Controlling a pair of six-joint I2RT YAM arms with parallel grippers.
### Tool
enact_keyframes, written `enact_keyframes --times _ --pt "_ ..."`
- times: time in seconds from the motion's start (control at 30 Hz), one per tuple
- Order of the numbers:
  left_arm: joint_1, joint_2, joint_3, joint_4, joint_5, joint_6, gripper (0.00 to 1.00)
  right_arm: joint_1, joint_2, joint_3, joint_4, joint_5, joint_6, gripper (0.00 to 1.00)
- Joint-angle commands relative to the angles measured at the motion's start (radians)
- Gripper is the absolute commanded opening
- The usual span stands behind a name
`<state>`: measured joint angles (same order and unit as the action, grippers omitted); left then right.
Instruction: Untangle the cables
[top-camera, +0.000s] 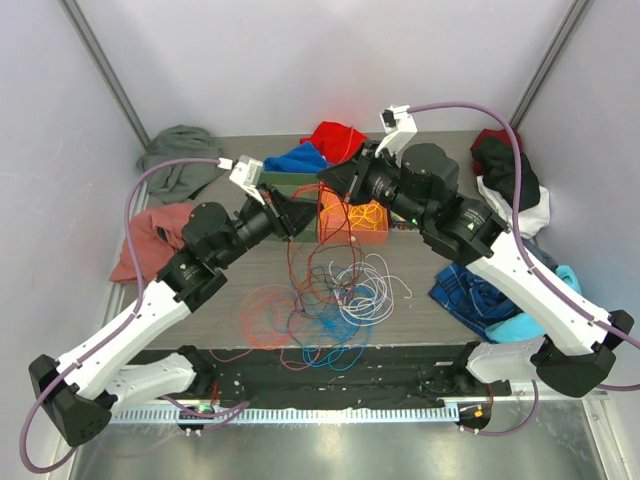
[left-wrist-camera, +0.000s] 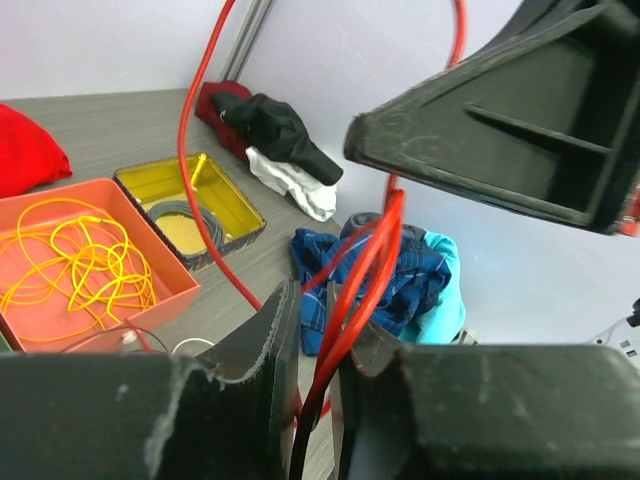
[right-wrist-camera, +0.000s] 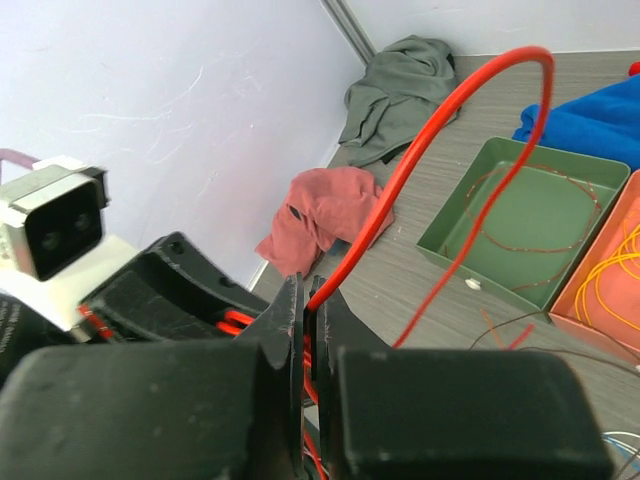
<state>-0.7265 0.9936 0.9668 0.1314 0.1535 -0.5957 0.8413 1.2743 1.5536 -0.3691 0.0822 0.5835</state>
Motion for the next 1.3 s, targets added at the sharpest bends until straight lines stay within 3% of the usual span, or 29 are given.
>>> enact_keyframes --times 0.0,0.33,0.83,0.93,1.17,1.27 --pt "-0.005 -0.058 -0.007 0.06 -0.017 0.007 0.19 0.004 -0.018 -0.018 0.01 0.045 -0.02 0.01" --pt "-0.005 -0.108 -0.033 0.05 -0.008 0.001 0.19 -0.008 -0.012 -0.047 0.001 0.068 -0.036 0.01" --pt "-0.004 -0.066 -0.086 0.132 0.026 -0.024 0.22 -0.007 0.011 -0.038 0.029 -0.042 0.029 0.01" --pt "-0.005 -0.055 -0.099 0.151 0.034 -0.036 0.27 -0.008 0.011 -0.044 0.035 -0.048 0.033 0.01" --pt "-0.013 -0.055 -0.166 0.203 0.046 -0.068 0.55 -0.007 -0.02 -0.075 0.036 -0.041 0.035 0.01" --pt "-0.016 -0.038 -0.178 0.229 0.049 -0.085 0.58 -0.007 -0.027 -0.095 0.05 -0.059 0.055 0.01"
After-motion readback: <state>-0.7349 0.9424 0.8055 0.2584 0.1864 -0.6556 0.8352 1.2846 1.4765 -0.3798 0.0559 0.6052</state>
